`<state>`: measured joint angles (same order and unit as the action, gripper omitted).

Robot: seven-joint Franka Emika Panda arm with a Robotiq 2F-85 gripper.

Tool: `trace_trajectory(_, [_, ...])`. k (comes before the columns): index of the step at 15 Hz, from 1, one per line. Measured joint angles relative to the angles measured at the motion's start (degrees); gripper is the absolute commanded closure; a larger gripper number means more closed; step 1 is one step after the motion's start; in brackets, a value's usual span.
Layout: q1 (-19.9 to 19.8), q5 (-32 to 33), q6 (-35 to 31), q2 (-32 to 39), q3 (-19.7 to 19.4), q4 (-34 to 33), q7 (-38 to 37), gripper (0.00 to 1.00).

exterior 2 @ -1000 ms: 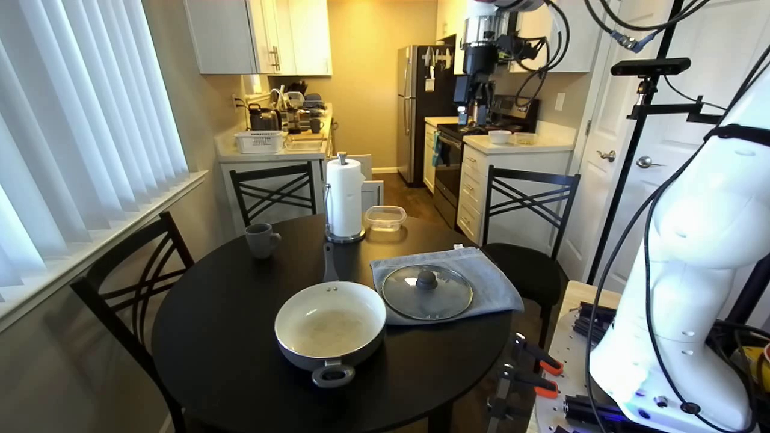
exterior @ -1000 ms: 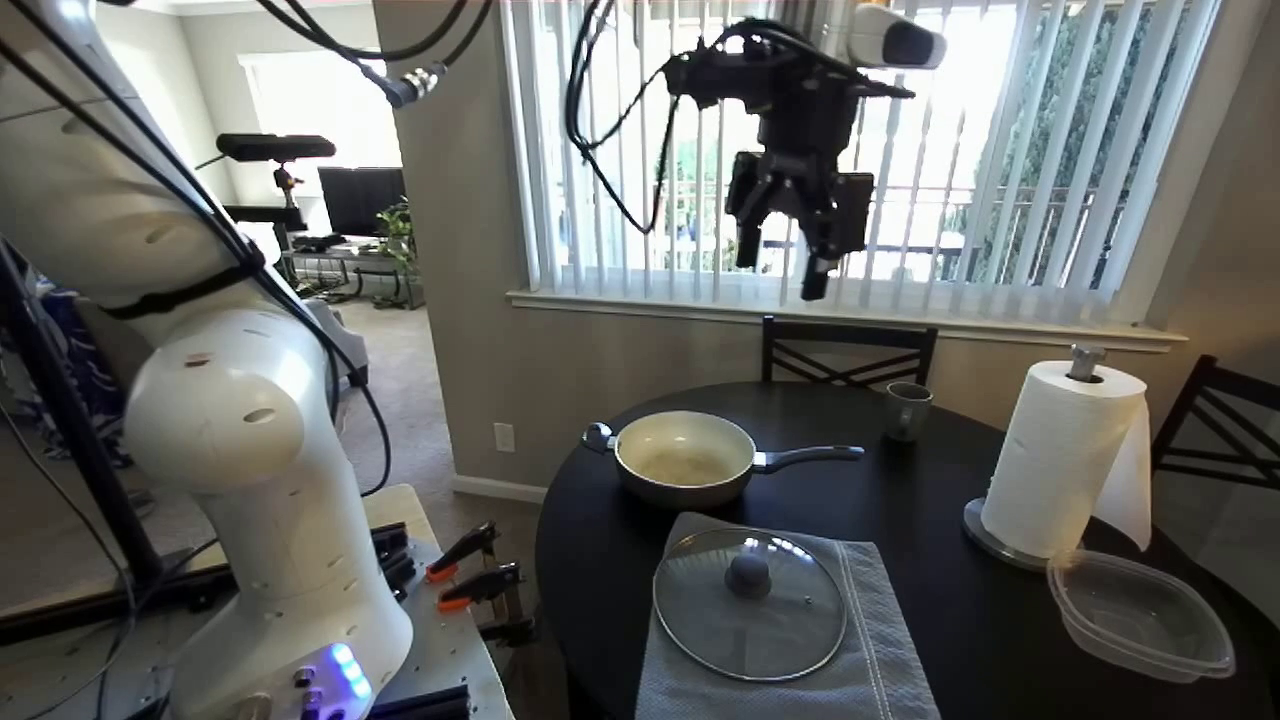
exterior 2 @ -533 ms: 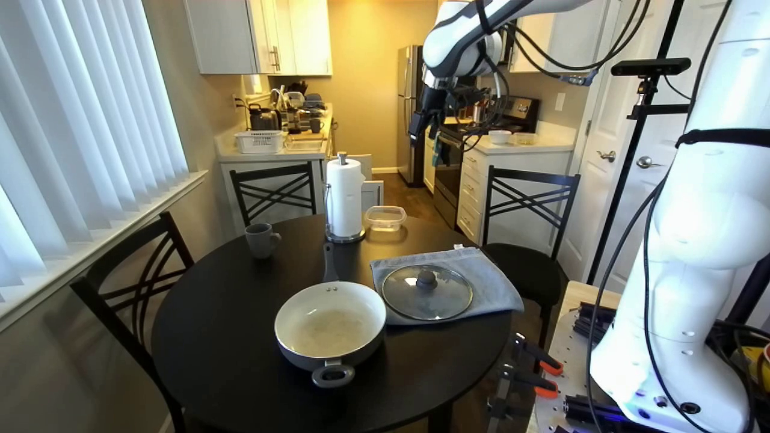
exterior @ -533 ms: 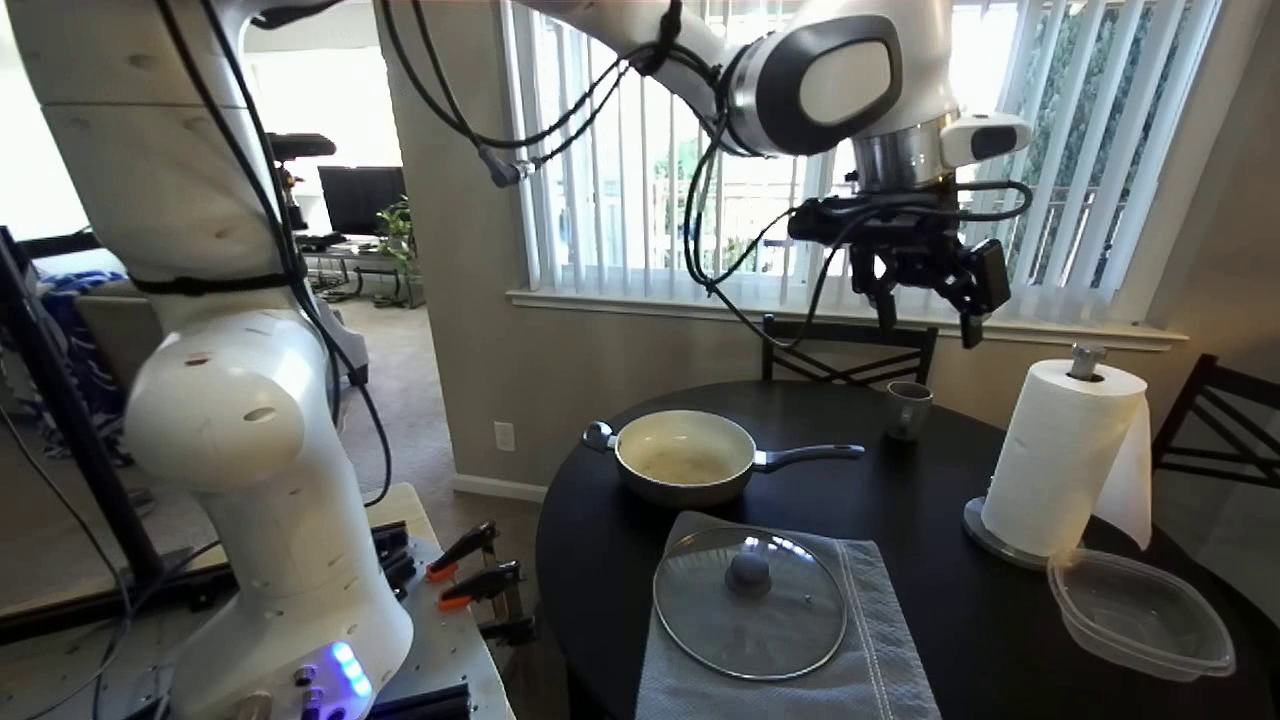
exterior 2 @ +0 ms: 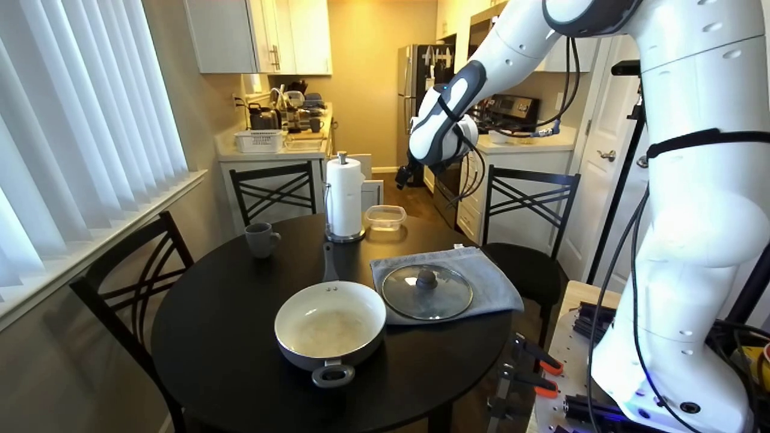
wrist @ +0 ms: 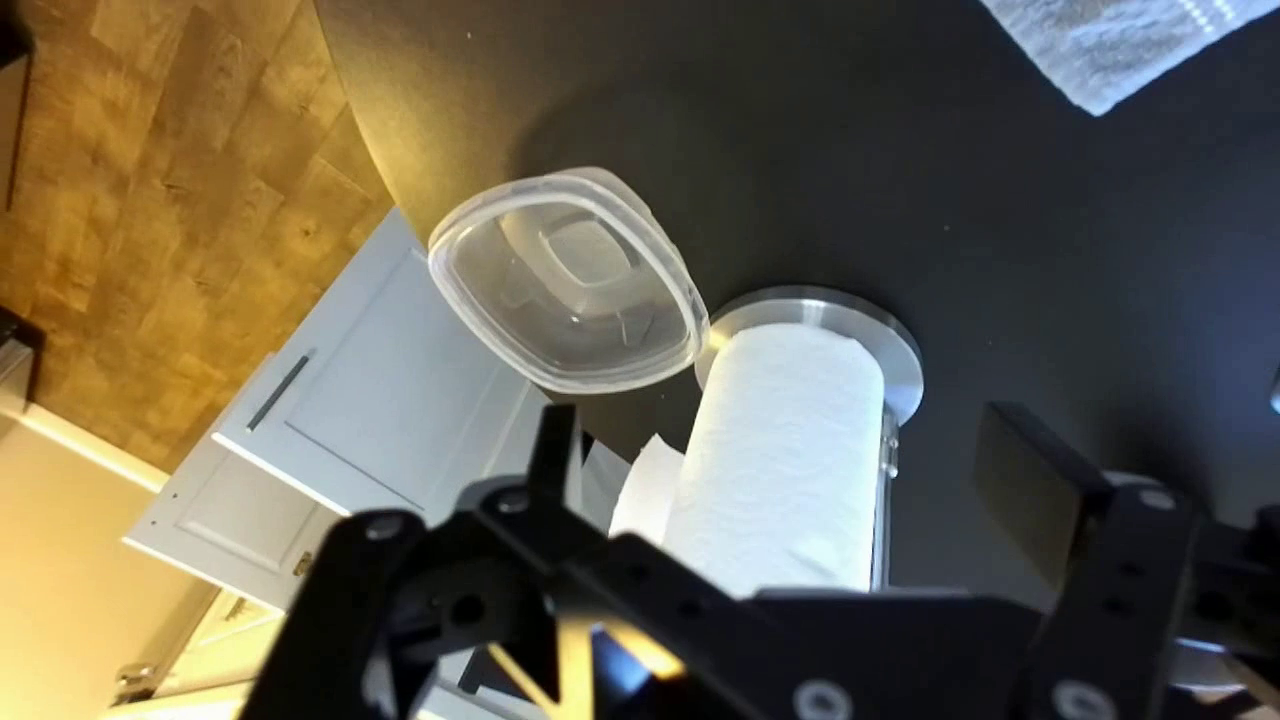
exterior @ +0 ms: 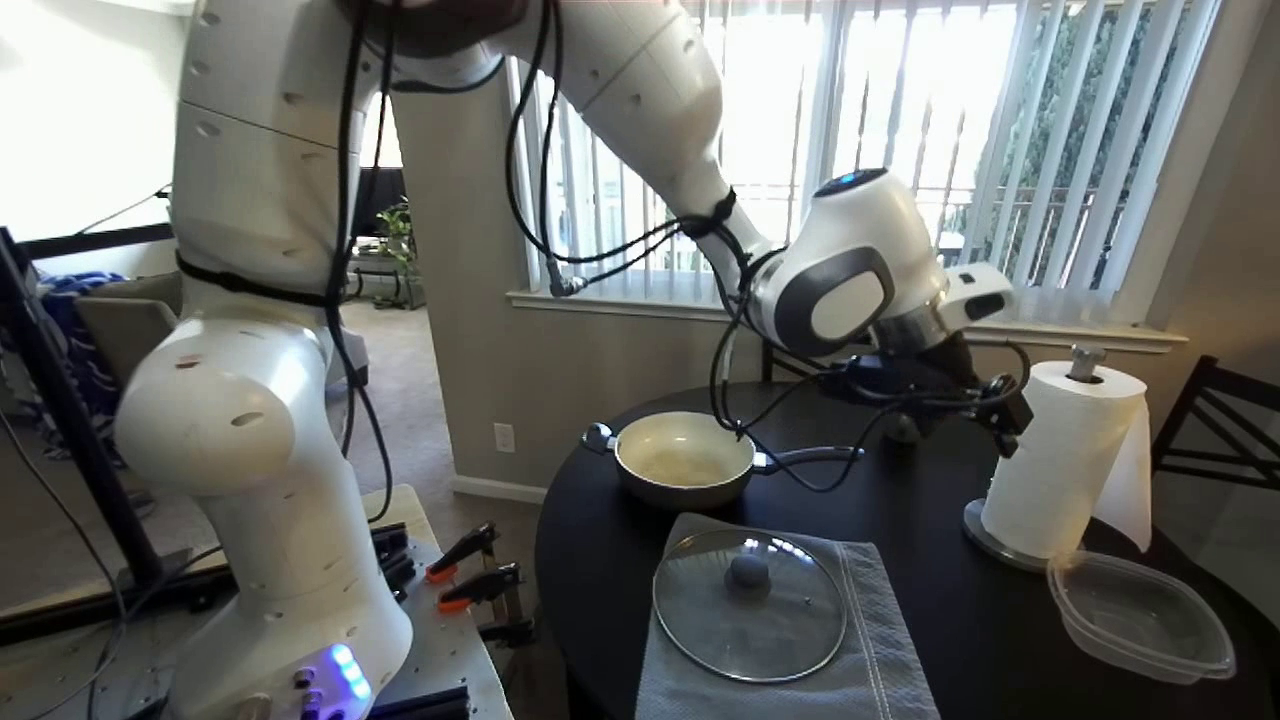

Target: Put the lid on top of the pot

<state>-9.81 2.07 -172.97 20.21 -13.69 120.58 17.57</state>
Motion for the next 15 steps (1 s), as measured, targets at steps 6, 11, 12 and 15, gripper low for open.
trace_trajectory(6, [-0.32,0.22,0.74,-1.01,0.52,-1.25,-0.26,0.00])
trace_trajectory(11, [-0.81,0.29,1.32,-0.88,1.52,-0.97,-0.39,0.00])
trace_trajectory(12, [-0.86,0.29,2.40,-0.81,2.18,-0.54,-0.96,0.00])
trace_trajectory(15, [-0.47,0.29,4.08,-0.63,4.35,1.98,-2.96,0.00])
